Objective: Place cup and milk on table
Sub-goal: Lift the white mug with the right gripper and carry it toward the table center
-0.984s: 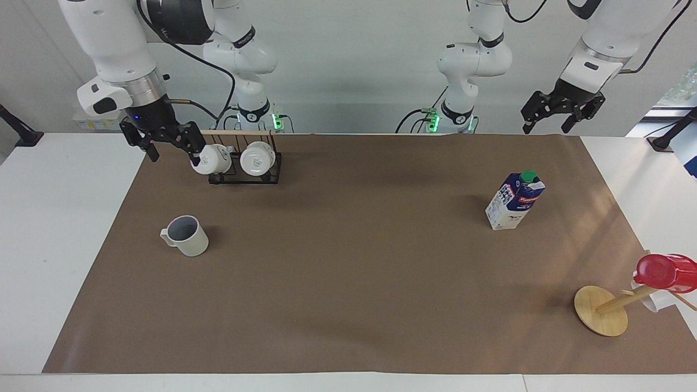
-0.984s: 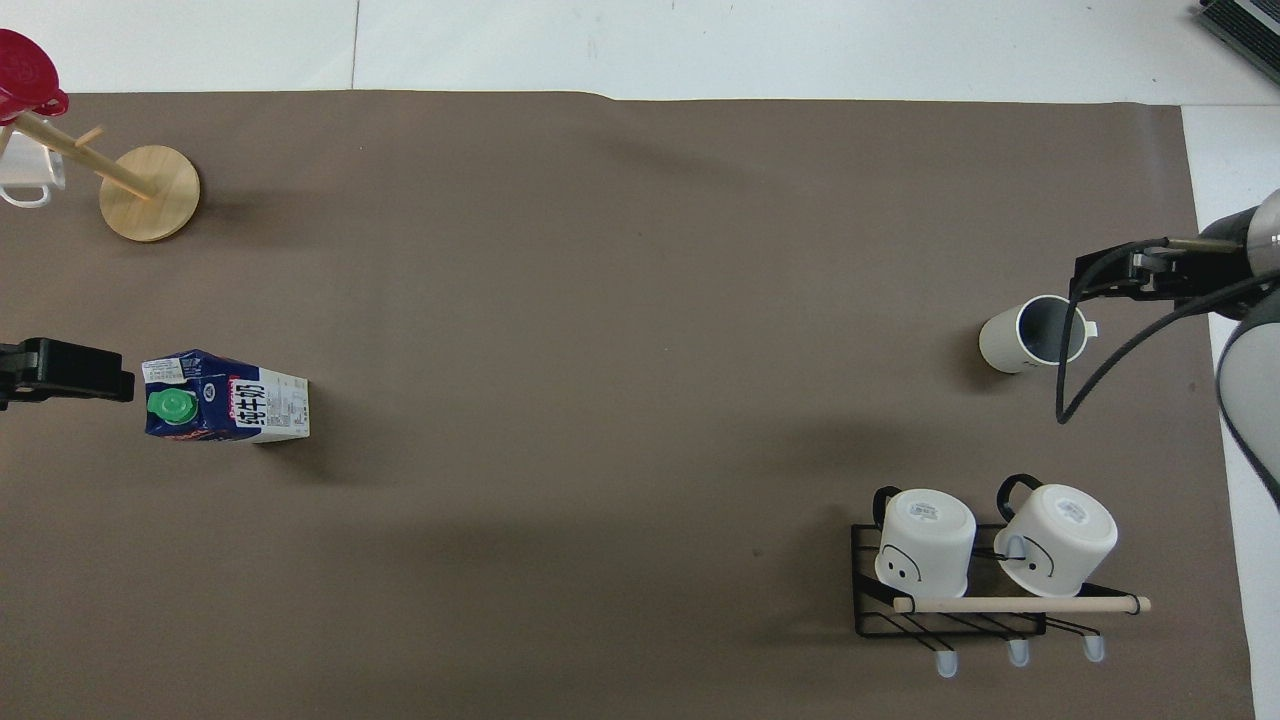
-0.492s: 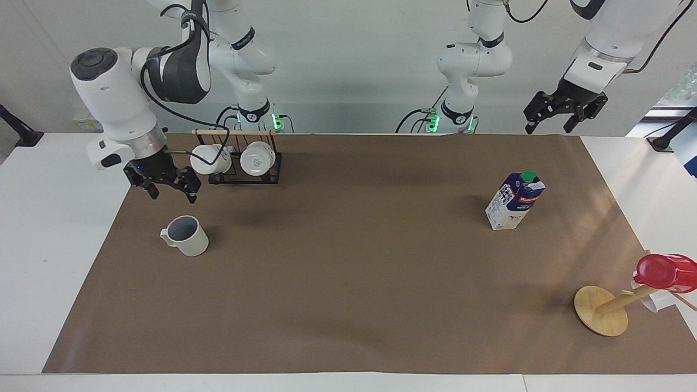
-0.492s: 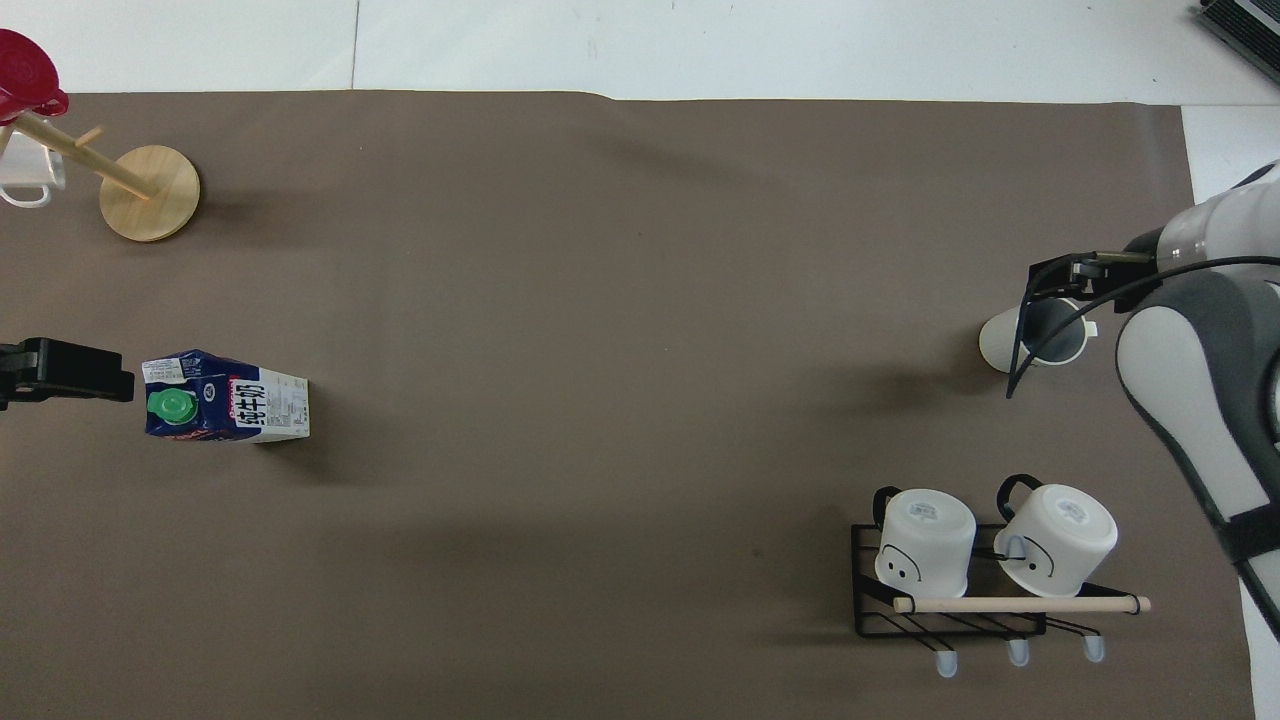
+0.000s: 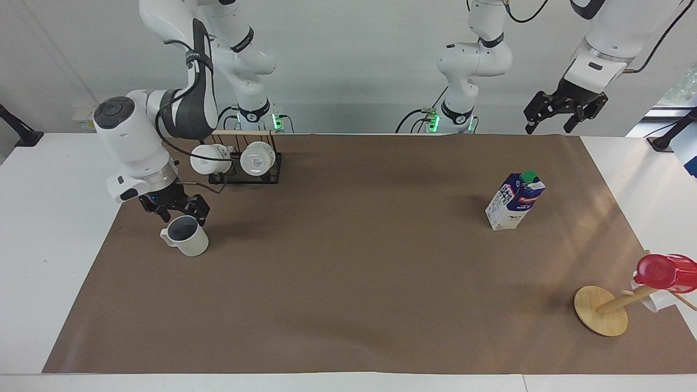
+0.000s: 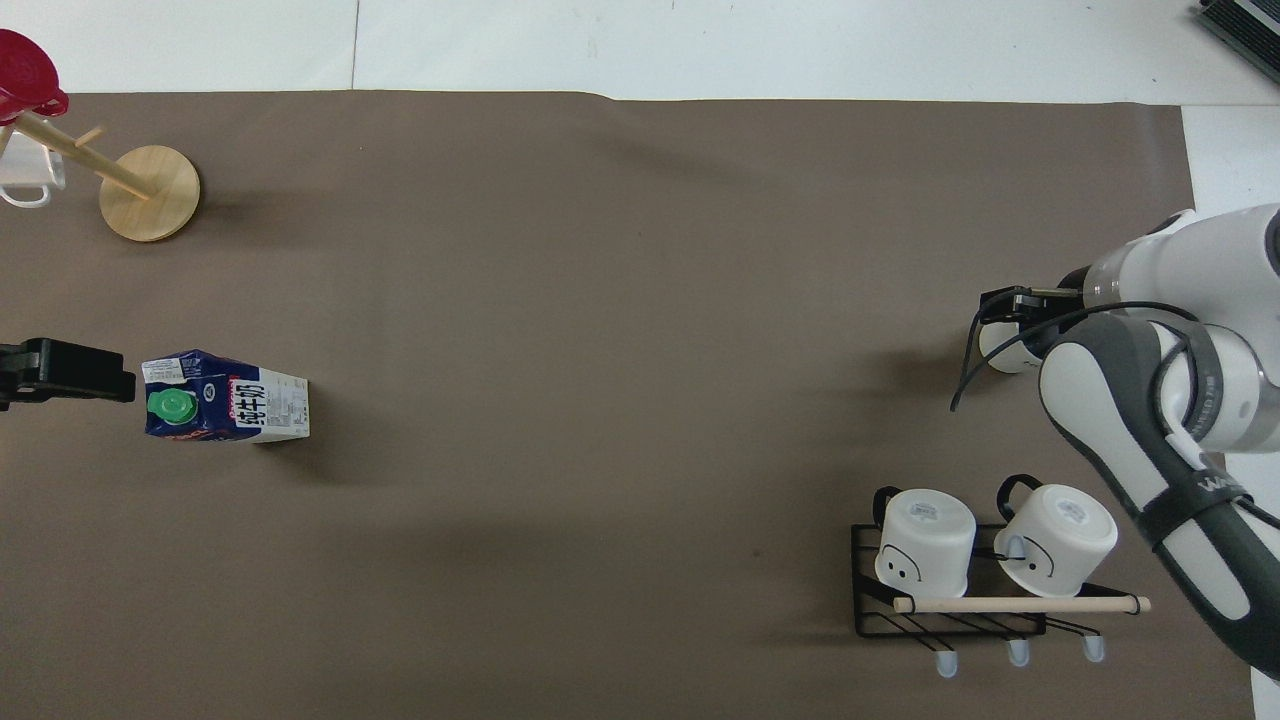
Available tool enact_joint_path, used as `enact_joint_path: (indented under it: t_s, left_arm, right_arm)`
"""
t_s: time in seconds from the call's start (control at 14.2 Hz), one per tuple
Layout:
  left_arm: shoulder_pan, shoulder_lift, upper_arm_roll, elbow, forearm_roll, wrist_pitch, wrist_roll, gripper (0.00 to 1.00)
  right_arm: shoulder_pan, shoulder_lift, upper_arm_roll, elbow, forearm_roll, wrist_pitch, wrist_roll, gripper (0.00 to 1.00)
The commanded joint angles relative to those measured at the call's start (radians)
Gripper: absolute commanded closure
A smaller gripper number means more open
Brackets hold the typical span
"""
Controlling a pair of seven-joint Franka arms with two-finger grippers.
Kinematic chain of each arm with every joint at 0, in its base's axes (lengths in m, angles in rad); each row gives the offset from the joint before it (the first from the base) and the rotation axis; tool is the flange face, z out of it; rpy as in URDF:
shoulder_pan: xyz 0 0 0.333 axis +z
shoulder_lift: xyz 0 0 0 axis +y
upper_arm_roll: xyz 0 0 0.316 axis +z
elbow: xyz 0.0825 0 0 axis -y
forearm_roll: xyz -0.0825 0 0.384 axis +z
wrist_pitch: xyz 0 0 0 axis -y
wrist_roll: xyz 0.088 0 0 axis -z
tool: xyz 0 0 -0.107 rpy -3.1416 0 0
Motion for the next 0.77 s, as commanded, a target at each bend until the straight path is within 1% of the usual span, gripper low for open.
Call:
enact_joint_path:
  t_s: [0.0,0.07,0.14,0.21,0.28,0.35,0.42,0.7]
  left_arm:
    - [-0.013,0.008,0.003,0.020,0.017,-0.016,-0.015,0.00]
    - [-0.004,0.008,0.003,0.020,0.017,-0.016,-0.015,0.00]
    - [-0.001,0.008,0.007,0.020,0.016,-0.019,-0.015,0.00]
    - [-0.001,0.008,0.007,0.020,0.016,-0.019,-0.015,0.00]
    - [-0.001,0.008,0.007,0.020,0.016,-0.019,-0.015,0.00]
    - [-0.001,0.008,0.007,0.020,0.016,-0.019,-0.015,0.00]
    - [-0.001,0.008,0.007,0.020,0.016,-0.019,-0.015,0.00]
    - [-0.001,0.008,0.007,0.020,0.016,-0.015,-0.017,0.00]
  right_arm:
    - [-0.011,0.034,0.006,-0.014,0.001,0.041,-0.035,0.00]
    - [-0.012,0.039,0.006,-0.026,-0.001,0.050,-0.059,0.04]
    - [-0.021,0.043,0.006,-0.031,-0.001,0.076,-0.111,0.22]
    - [-0.030,0.046,0.006,-0.031,-0.001,0.090,-0.159,0.45]
    - [-0.030,0.049,0.006,-0.030,-0.001,0.092,-0.173,0.76]
    - [-0.029,0.049,0.006,-0.030,-0.001,0.092,-0.170,0.96]
    - [-0.029,0.048,0.006,-0.030,-0.001,0.092,-0.169,1.00]
    - [-0.029,0.049,0.007,-0.022,0.001,0.083,-0.143,1.00]
